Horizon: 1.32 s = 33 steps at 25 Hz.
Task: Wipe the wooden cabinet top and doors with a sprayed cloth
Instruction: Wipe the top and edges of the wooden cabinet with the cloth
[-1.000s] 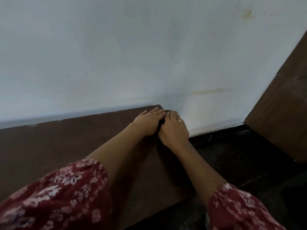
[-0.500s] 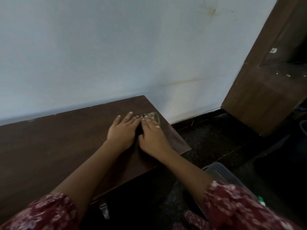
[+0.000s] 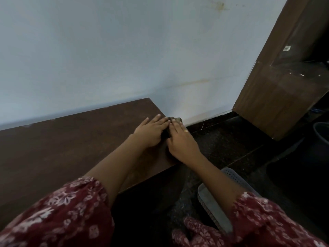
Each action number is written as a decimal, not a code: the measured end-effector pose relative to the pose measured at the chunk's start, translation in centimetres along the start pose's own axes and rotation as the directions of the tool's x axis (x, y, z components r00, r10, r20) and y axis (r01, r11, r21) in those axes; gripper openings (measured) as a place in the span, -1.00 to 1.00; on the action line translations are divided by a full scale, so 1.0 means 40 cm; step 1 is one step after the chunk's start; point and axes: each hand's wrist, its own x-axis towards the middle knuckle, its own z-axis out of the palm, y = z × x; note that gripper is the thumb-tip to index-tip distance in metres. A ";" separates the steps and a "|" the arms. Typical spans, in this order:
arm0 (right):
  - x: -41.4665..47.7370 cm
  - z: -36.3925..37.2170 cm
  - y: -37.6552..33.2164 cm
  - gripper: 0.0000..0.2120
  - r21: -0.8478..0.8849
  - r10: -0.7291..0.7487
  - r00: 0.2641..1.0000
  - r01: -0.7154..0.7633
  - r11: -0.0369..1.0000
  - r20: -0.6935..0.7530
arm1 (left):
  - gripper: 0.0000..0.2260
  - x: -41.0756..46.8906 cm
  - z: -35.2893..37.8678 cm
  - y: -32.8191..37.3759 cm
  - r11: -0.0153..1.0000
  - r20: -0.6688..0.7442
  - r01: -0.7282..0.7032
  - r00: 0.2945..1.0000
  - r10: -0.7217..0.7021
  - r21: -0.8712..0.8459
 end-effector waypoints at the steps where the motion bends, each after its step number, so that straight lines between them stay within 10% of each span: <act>1: -0.025 -0.007 0.007 -0.44 0.006 0.043 0.999 -0.043 0.999 -0.003 | -0.47 -0.001 0.002 0.026 1.000 -0.004 -0.023 1.000 0.023 -0.010; 9: -0.131 -0.028 -0.084 -0.44 0.018 0.093 0.993 -0.095 0.995 0.074 | -0.49 -0.127 0.039 0.049 1.000 -0.091 0.003 0.996 -0.001 0.025; 17: -0.035 0.002 -0.207 -0.44 0.039 -0.179 0.963 0.175 0.984 0.200 | -0.50 -0.220 0.040 -0.104 0.965 -0.066 0.258 0.965 -0.255 0.046; 26: -0.138 -0.036 -0.002 -0.41 -0.038 0.041 0.997 -0.039 0.999 0.071 | -0.52 -0.092 0.058 0.108 1.000 -0.112 -0.013 0.994 0.012 -0.007; 33: -0.058 -0.042 -0.032 -0.48 -0.114 -0.047 0.992 0.061 0.992 0.119 | -0.52 -0.065 0.056 0.031 0.998 -0.088 0.059 0.995 -0.055 0.035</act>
